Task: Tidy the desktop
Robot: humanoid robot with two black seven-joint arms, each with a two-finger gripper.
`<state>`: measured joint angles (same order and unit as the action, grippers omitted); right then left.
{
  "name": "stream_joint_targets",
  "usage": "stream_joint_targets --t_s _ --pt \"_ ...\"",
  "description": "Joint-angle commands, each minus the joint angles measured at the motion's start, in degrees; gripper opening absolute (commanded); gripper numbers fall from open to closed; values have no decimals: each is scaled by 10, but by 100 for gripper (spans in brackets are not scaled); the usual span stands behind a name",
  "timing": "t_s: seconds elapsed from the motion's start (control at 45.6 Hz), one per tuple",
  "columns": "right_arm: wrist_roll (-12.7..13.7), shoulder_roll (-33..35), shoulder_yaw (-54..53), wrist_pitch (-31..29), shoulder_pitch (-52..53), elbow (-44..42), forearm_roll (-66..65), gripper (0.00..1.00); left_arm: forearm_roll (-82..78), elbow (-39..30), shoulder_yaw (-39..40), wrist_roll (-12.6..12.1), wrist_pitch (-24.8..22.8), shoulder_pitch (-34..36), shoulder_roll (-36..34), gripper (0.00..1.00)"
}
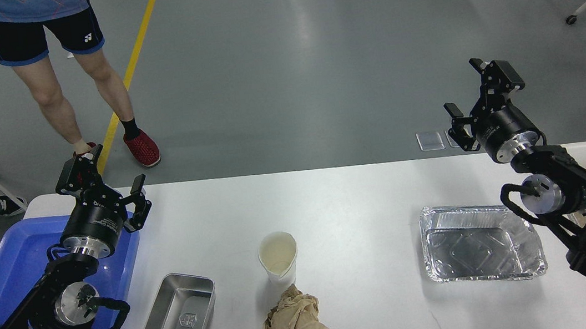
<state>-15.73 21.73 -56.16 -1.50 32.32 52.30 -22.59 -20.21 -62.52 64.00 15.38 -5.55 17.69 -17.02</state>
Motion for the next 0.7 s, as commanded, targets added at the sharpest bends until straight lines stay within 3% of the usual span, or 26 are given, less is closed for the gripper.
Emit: stream_joint_targets --t_s 0.0,0.329,0.504,0.68 --pt "0 1 0 0 -1 0 0 100 -1 -1 0 2 0 1 3 97" --pt "-1 -1 0 0 -4 0 0 100 8 -6 -4 -4 -4 4 -2 97" --pt "-1 -14 0 1 -2 0 0 100 10 -16 -55 -13 -4 2 -58 97" --pt "-1 -15 0 1 -7 1 0 100 9 -82 -83 -20 -6 2 -139 97"
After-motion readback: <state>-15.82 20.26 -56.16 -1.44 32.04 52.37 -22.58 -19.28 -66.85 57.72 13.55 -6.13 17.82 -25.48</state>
